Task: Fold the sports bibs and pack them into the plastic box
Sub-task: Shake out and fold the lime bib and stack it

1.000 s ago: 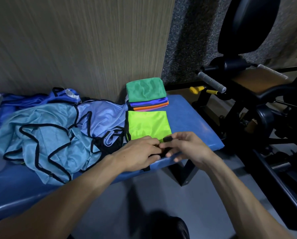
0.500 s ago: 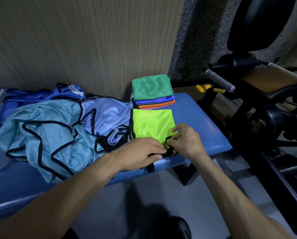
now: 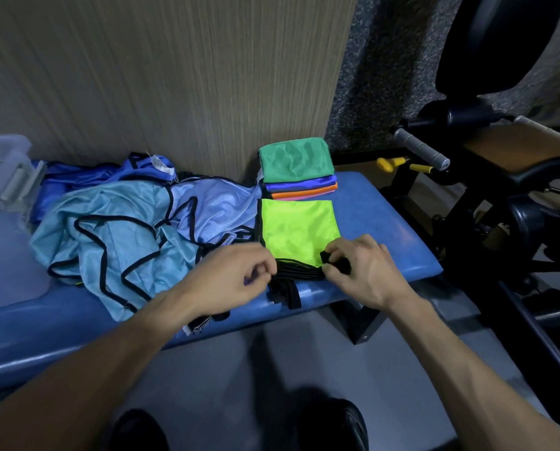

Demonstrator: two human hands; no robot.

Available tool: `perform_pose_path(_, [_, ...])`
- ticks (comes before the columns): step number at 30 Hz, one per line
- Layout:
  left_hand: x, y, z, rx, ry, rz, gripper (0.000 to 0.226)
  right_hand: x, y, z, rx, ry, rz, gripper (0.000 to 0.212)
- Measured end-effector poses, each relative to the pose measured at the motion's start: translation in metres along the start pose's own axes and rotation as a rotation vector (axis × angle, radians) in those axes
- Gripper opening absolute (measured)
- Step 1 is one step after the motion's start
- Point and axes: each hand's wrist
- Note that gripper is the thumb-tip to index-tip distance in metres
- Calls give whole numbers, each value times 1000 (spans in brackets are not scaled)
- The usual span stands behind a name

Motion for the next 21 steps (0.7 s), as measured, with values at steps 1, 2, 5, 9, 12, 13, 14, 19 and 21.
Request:
perform_pose_path(1, [5, -2, 8, -36, -29, -91, 12, -3, 0, 4, -28, 15, 66, 51])
perform_pose_path(2, [9, -7, 14, -52, -47, -171, 19, -6, -1, 7, -49, 31, 136, 61])
perform_pose_path(5, [16, -19, 21, 36, 30, -213, 28, -16, -8, 14, -73, 54, 315, 83])
perform_pose_path(9, [21, -32, 26, 173, 141, -202, 29, -24, -20, 16, -33, 70, 428, 90])
perform_pose_path(12, [29, -42, 29, 192, 193, -186, 29, -30, -26, 18, -27, 61, 475, 95])
perform_pose_path(13, [32, -43, 29, 190, 219, -163, 28, -31, -29, 17, -19, 60, 497, 97])
perform_pose_path(14, [35, -45, 28, 179, 242, -142, 27, -31, -32, 17, -2, 64, 515, 98])
perform_pose_path(19, [39, -49, 31, 161, 295, -81, 34, -27, -40, 16, 91, 115, 513, 91])
perform_pose_path(21, [38, -52, 29, 170, 336, 57, 26, -26, -40, 16, 105, 127, 494, 89])
Point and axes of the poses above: each hand's wrist, its own z-axis away from the middle knuckle, its own y-axis out of the back of the hand, x = y × z, and after that the axes turned 7 degrees about -z, right-handed
